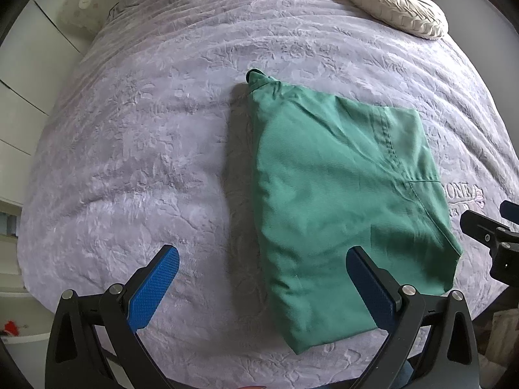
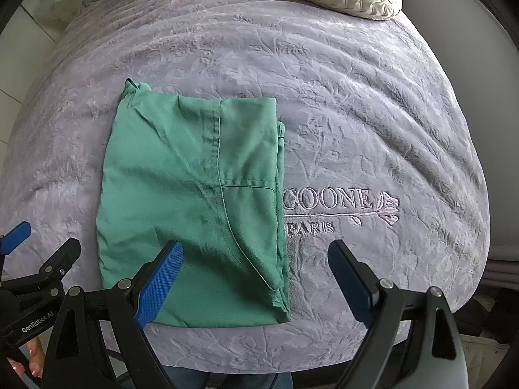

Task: Fold large clothes

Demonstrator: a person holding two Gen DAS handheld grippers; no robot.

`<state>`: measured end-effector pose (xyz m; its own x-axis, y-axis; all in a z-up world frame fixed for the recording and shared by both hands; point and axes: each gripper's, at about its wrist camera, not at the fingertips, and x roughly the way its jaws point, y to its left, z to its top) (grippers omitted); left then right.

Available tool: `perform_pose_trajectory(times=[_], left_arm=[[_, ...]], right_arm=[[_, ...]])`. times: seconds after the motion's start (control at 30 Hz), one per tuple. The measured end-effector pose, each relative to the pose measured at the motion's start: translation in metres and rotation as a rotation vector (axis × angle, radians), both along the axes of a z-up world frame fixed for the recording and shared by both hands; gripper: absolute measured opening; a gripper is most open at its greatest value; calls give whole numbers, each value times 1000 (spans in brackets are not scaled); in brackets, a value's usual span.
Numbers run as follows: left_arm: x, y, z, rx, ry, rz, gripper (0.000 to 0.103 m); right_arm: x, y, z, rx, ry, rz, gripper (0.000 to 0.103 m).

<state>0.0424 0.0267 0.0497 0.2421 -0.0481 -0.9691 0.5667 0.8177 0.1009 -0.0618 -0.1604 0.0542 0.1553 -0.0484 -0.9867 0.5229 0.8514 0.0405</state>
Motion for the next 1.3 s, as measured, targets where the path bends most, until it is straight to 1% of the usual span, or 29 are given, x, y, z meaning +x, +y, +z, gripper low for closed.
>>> perform_pose_trajectory(times=[0.73,0.9,1.3], left_arm=[[1,0,0,3,-1,2,103],[-3,-3,0,20,-16,1,103],[-7,-6,0,15,-13,-2,103]], right_arm=[[2,1,-1,0,3,14,93],[2,1,0,1,4,16,93],[2,4,0,1,5,19,93]])
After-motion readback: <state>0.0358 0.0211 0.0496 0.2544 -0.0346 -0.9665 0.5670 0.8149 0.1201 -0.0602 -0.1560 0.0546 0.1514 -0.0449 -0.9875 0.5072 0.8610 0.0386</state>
